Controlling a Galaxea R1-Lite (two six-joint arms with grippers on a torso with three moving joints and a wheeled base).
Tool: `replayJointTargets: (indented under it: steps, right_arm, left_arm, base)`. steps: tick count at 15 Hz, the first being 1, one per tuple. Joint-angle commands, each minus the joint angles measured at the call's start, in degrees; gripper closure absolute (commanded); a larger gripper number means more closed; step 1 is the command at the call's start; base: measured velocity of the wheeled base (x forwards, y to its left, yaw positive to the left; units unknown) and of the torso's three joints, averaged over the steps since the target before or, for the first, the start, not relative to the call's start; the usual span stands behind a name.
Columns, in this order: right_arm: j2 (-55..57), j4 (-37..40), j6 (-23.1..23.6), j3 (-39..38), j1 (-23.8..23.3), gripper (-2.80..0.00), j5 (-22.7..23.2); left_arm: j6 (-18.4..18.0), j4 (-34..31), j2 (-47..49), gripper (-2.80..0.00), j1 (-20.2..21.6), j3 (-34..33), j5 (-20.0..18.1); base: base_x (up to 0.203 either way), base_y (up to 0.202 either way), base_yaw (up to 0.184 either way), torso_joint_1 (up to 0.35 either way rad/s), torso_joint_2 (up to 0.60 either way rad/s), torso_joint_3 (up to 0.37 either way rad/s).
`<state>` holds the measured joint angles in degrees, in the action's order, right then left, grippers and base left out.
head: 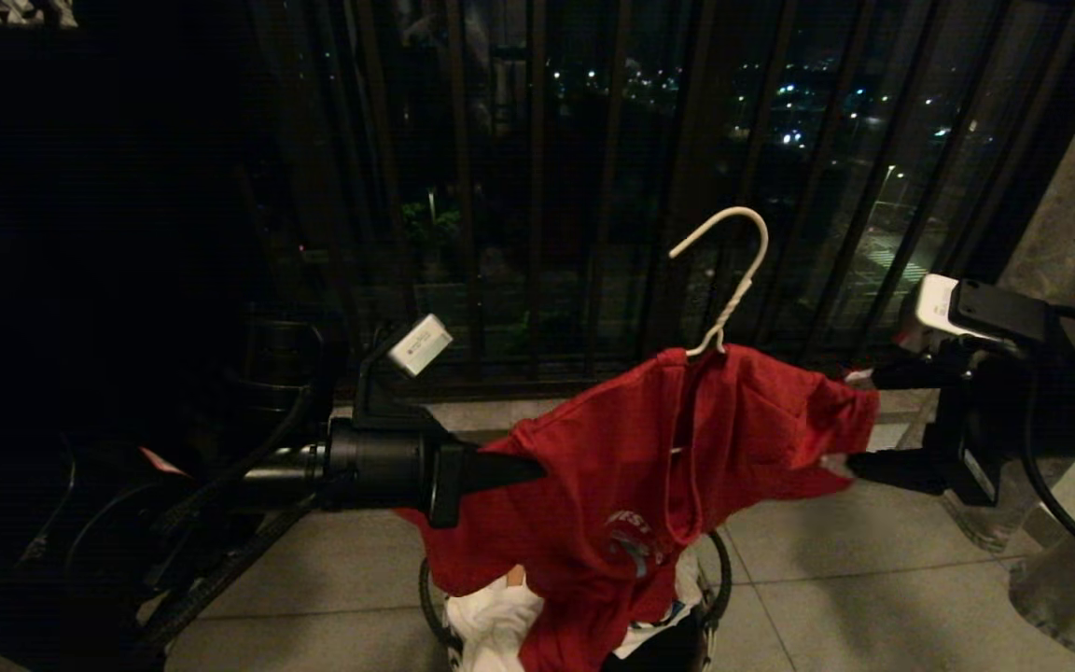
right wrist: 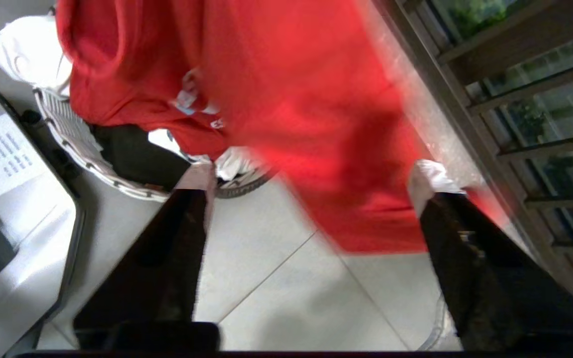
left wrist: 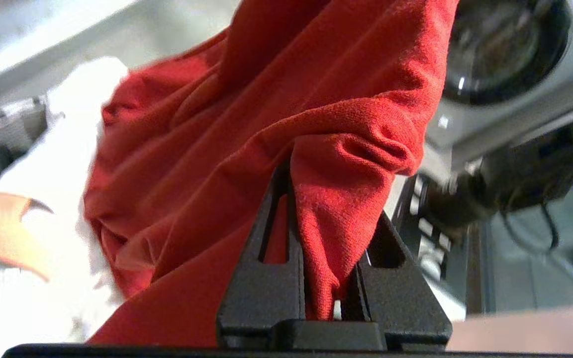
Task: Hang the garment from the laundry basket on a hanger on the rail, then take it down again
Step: Hang the clothes rack on the clothesline
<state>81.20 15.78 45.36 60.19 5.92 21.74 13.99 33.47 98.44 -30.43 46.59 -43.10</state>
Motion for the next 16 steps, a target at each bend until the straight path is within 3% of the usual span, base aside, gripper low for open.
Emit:
replayJointTargets:
  steps: [1,5,8,16]
  right_arm:
    - [-1.3,-0.2,0.3,-1.0,-0.1,-2.80,0.1]
    - [-3.0,-0.3,1.6,-2.4,-0.4,-2.80,0.3]
    - [-2.7,-0.3,4.5,-3.9,-0.3,-2.80,4.4]
    - [-1.8,-2.9,4.7,-4.9,-0.3,-2.80,5.7]
  left_arm:
    - [-1.0,-2.1,-0.3,0.00,0.0,0.6,-0.3]
    - [-1.8,-3.5,-0.8,0.00,-0.1,0.8,-0.3]
    - [-1.8,-3.6,-2.3,0.00,-0.1,0.8,-0.4]
    - [-2.6,-7.8,-3.7,0.00,-2.3,1.3,-0.6]
  base:
    - [0.000,0.000,0.000,0.000,0.00,0.000]
    - [0.000,0.000,0.000,0.000,0.00,0.000]
    - [0.000,0.000,0.000,0.000,0.00,0.000]
    - [0.000,0.000,0.000,0.000,0.00,0.000]
